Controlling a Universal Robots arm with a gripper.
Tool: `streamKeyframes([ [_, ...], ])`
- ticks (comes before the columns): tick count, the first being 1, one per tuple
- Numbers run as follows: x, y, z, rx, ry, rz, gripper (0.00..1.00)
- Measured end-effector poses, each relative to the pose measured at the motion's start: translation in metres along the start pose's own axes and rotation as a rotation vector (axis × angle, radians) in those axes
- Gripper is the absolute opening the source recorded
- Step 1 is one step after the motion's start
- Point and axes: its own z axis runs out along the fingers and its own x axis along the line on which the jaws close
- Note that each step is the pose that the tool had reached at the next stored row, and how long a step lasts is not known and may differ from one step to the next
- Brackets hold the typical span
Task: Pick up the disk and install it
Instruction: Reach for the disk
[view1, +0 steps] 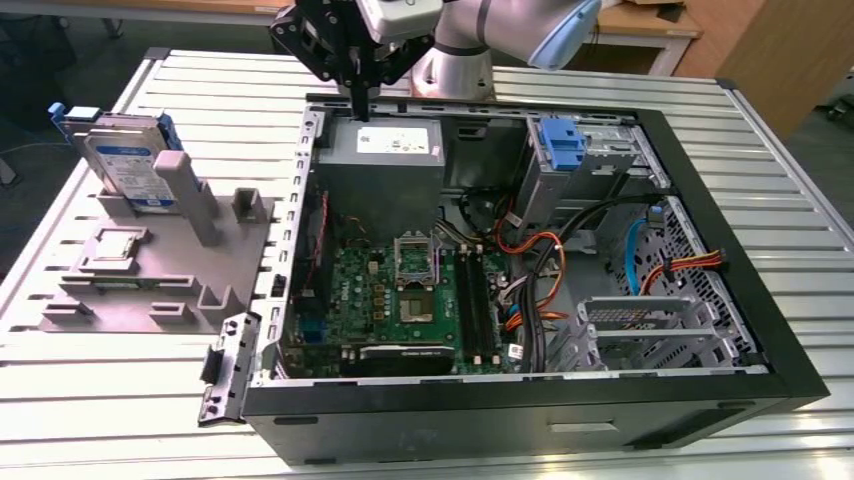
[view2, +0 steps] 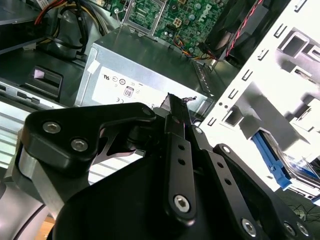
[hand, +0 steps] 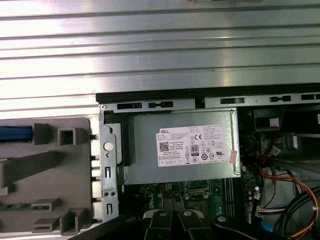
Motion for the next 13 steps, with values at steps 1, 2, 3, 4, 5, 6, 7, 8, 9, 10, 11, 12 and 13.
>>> streamKeyframes([
  [1, 0.0001, 0.0000, 0.0000, 0.0000, 0.0000, 0.000, 0.10],
  [2, 0.0002, 0.0000, 0.0000, 0.0000, 0.0000, 0.000, 0.10],
  [3, 0.0003, 0.0000, 0.0000, 0.0000, -0.0001, 0.000, 0.10],
  [4, 0.0005, 0.0000, 0.0000, 0.0000, -0.0001, 0.000, 0.10],
  [5, 0.0008, -0.0001, 0.0000, 0.0000, 0.0000, 0.000, 0.10],
  [6, 0.0011, -0.0001, 0.0000, 0.0000, 0.0000, 0.000, 0.10],
  [7, 0.0016, -0.0001, 0.0001, 0.0000, 0.0000, 0.000, 0.10],
  [8, 0.0021, -0.0002, 0.0001, 0.0000, -0.0001, 0.000, 0.10],
  [9, 0.0029, -0.0002, 0.0000, 0.0001, 0.0000, 0.000, 0.10],
  [10, 0.0040, -0.0003, 0.0001, 0.0001, 0.0001, 0.000, 0.10],
  [11, 0.0053, -0.0004, 0.0002, 0.0000, -0.0001, 0.000, 0.10],
  [12, 0.0063, -0.0005, 0.0001, 0.0000, 0.0000, 0.000, 0.10],
  [13, 0.0069, -0.0005, 0.0002, -0.0001, -0.0001, 0.000, 0.10],
])
